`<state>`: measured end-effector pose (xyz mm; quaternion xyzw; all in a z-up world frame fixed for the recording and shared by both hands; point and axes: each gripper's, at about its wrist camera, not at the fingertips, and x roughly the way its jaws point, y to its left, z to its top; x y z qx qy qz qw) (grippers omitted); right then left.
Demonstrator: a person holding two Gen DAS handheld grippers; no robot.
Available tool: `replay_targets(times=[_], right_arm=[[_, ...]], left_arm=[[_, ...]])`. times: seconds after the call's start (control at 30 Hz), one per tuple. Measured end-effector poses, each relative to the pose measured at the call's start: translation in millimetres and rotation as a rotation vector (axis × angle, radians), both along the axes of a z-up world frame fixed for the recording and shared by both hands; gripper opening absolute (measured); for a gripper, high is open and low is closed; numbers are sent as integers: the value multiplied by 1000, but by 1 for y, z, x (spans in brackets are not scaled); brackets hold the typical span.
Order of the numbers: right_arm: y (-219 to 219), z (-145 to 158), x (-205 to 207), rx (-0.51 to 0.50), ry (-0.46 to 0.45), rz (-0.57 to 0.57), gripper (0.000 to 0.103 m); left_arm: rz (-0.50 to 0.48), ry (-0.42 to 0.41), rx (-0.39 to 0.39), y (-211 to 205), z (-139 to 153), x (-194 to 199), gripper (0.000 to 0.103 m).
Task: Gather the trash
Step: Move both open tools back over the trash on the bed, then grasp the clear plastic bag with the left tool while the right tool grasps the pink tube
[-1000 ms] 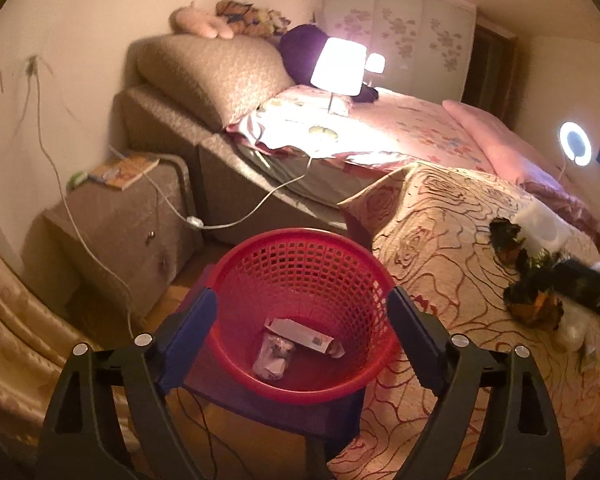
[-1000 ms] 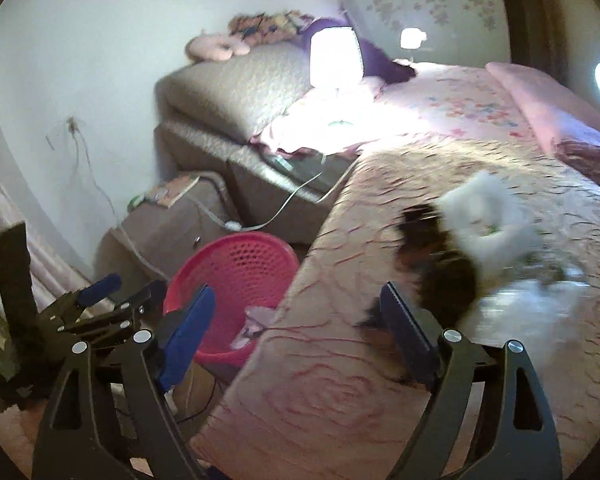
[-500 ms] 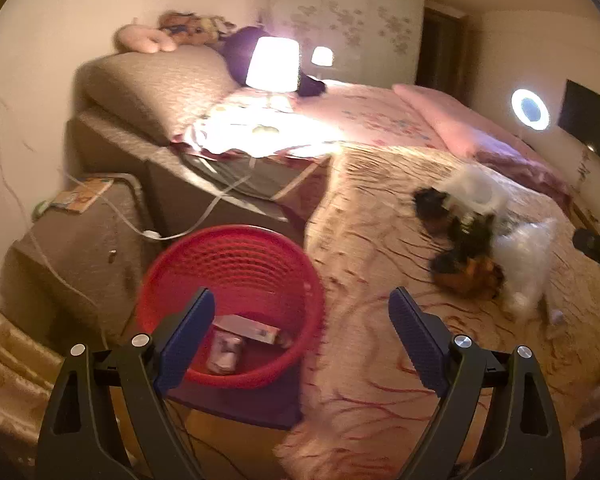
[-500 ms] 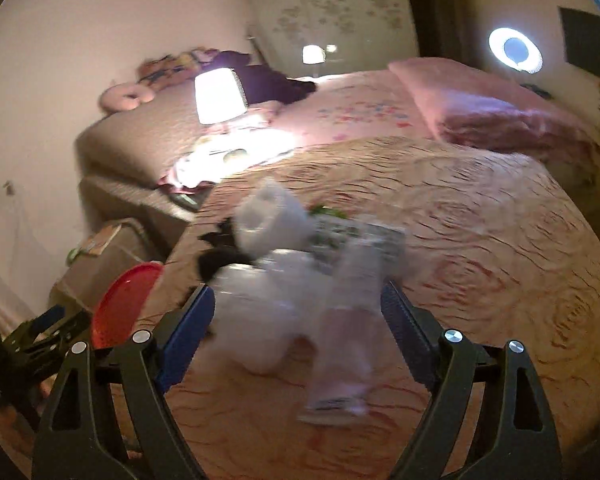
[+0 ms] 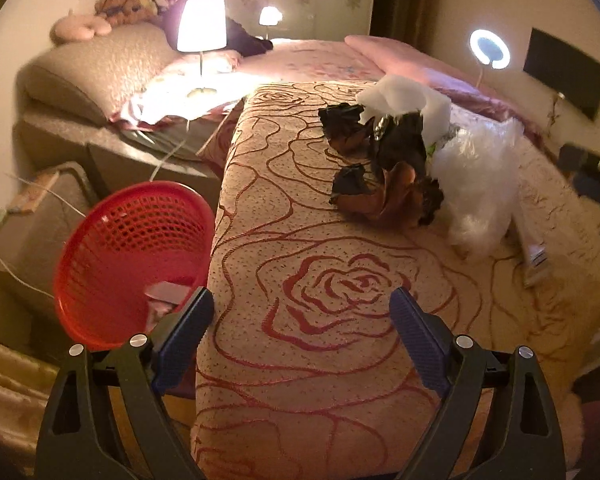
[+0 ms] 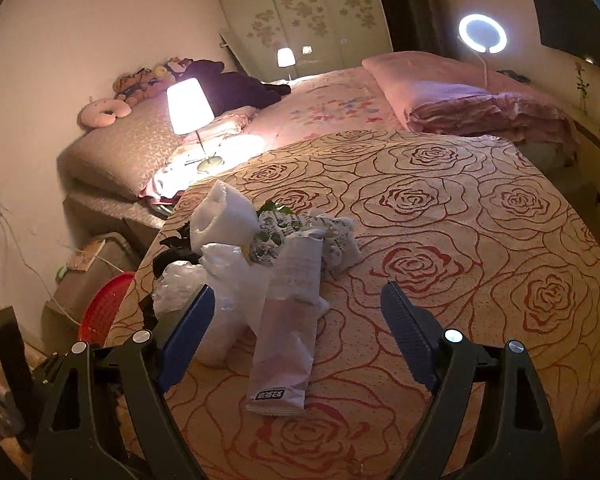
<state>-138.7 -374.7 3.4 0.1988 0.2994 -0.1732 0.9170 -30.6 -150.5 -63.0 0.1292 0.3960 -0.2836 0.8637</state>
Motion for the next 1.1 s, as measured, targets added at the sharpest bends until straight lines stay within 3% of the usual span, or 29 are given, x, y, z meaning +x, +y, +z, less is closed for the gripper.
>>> replay_targets(times=[0.13, 0.2, 0.3, 0.33, 0.43, 0.6, 0.7, 0.83, 1.1], right_arm=[[-1, 0, -2, 10, -2, -9, 82], [-2, -2, -2, 16, -1, -11, 82], [-3, -2, -3, 20, -1, -13, 82], [-4, -2, -3, 22, -2, -13, 82], [-5, -3, -4, 27, -2, -17, 82], [-6, -5, -4, 34, 1, -20, 82], [-8, -5, -4, 33, -2, -25, 82], [-11, -5, -6, 35, -4, -36, 82], [-33, 1, -18, 20, -18, -115, 82]], left_arm=[[20, 35, -15, 1, -1, 4, 92], [50, 117, -27, 4, -6, 13, 95], [129, 325, -173, 21, -20, 32, 95], [133, 347, -193, 24, -22, 34, 95], [95, 274, -169, 19, -20, 29, 95], [46, 41, 1, 2, 5, 9, 95], [23, -38, -31, 1, 27, -1, 95], [-59, -81, -70, -19, 51, -7, 95], [-200, -68, -121, -60, 67, -21, 94]])
